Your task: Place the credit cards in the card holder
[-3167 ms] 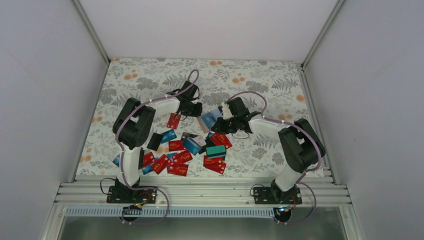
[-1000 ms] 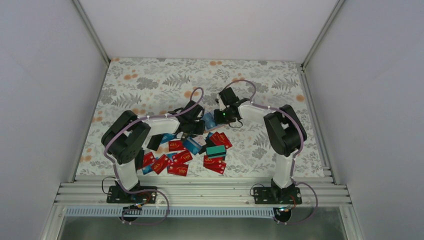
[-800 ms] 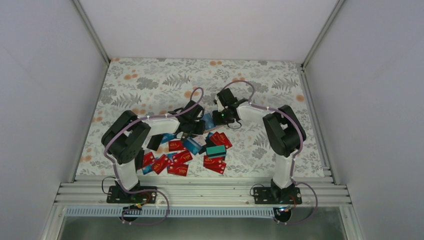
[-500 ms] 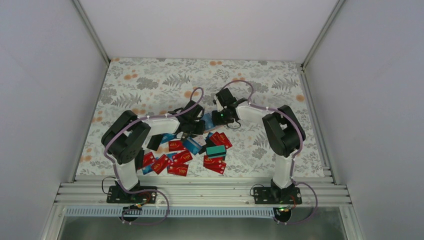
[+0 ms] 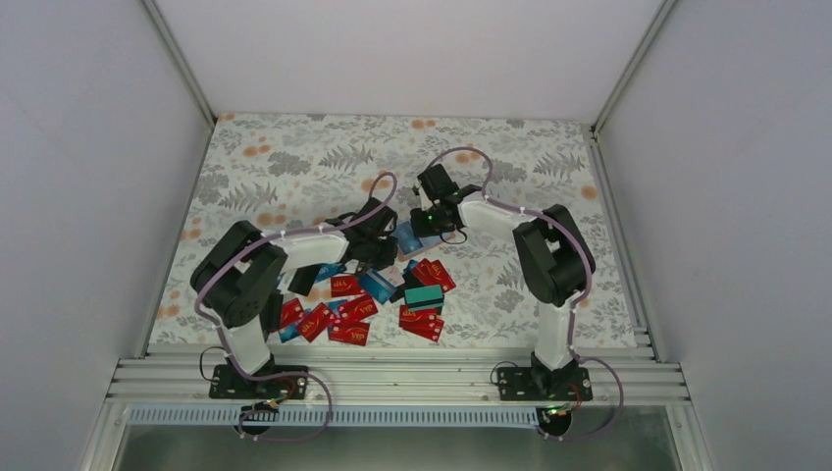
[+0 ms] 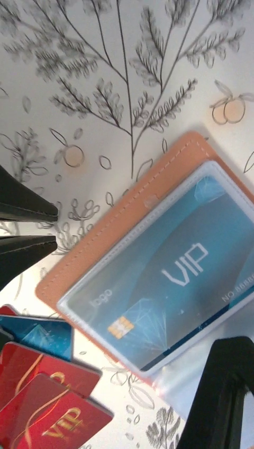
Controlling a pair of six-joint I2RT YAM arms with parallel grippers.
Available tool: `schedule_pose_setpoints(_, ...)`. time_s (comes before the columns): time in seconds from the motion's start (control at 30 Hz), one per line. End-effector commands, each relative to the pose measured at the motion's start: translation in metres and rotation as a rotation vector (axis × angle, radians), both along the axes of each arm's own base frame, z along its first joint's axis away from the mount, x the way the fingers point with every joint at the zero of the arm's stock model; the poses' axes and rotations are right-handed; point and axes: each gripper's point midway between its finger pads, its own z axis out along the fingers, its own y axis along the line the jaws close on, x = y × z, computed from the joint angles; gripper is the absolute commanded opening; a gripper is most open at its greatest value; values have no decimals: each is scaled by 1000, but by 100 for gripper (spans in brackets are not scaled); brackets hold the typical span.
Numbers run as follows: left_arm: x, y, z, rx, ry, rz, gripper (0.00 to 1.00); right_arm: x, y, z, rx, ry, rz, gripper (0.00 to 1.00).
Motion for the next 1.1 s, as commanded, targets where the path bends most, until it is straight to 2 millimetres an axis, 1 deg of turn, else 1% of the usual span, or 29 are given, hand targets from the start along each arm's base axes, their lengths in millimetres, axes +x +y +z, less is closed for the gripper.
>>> schedule_pose_setpoints(0.0,0,12,31,25,-64,10,11,-2,2,31,13,-63,21,6)
schedule_pose_setpoints(0.1,-4,19,50,31,-81,21,18,-18,2,51,79,-65,34,10)
schedule_pose_setpoints(0.17,-12,28,60,38,-78,30,22,-35,4,63,156,-45,44,13)
schedule_pose_setpoints(0.23,-21,34,65,38,-67,32,26,-57,9,80,262,-18,52,15)
schedule_pose_setpoints(0.27,-28,39,67,35,-58,35,28,-69,8,81,307,6,51,16)
schedule_pose_setpoints(0.37,-49,53,72,10,-31,66,34,-100,14,92,436,57,83,18)
schedule_pose_setpoints(0.47,-74,62,74,-58,12,101,37,-117,18,98,505,69,142,19)
schedule_pose_setpoints(0.57,-99,58,73,-168,75,115,46,-130,27,94,545,121,227,20)
schedule_pose_setpoints(0.6,-105,57,71,-194,90,124,48,-134,30,88,549,142,259,21)
schedule_pose_setpoints(0.67,-114,58,69,-233,106,146,51,-140,36,80,545,172,310,24)
schedule_pose_setpoints(0.7,-119,61,64,-236,115,157,51,-143,39,74,535,192,329,26)
schedule_pose_setpoints(0.77,-120,67,59,-229,109,184,51,-149,45,64,523,230,366,30)
schedule_pose_setpoints(0.9,-115,76,51,-184,82,214,43,-157,50,35,462,288,362,32)
schedule_pose_setpoints(1.07,-100,76,49,-166,40,247,35,-156,47,22,432,301,320,31)
